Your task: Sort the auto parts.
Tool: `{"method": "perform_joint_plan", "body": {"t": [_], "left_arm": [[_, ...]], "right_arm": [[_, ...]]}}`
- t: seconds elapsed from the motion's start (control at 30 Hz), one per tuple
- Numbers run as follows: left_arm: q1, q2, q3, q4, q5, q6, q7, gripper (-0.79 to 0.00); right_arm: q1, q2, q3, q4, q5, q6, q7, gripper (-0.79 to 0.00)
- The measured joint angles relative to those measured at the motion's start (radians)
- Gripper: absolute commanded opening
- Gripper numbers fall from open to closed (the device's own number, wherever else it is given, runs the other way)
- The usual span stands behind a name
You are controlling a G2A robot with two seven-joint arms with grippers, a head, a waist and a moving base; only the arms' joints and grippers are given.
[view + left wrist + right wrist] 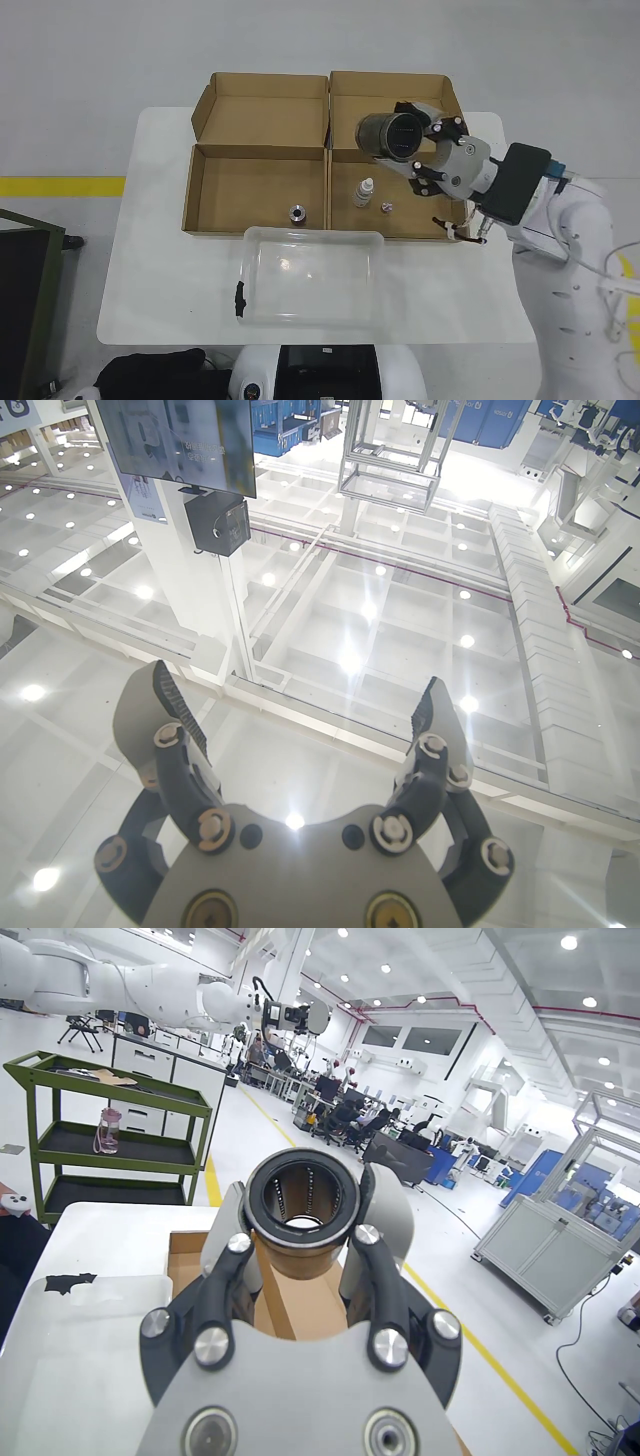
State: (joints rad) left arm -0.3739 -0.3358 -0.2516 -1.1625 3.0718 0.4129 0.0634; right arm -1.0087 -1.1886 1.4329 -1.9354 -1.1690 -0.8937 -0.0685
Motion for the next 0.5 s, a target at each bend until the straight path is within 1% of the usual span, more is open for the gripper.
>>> {"method": "perform_joint_plan", "body": {"t": [0.33,0.5], "left_arm": [[0.000,0.000,0.000,0.000,0.000,0.000,0.000,0.000],[0.000,0.000,0.000,0.000,0.000,0.000,0.000,0.000]], "right_arm": [[-0.016,0.006,0.008,-0.011,-0.014,0.022,-0.052,-0.785],[0.003,0.006,-0.030,0.019,-0.011,0.007,-0.064,-0.785]]}}
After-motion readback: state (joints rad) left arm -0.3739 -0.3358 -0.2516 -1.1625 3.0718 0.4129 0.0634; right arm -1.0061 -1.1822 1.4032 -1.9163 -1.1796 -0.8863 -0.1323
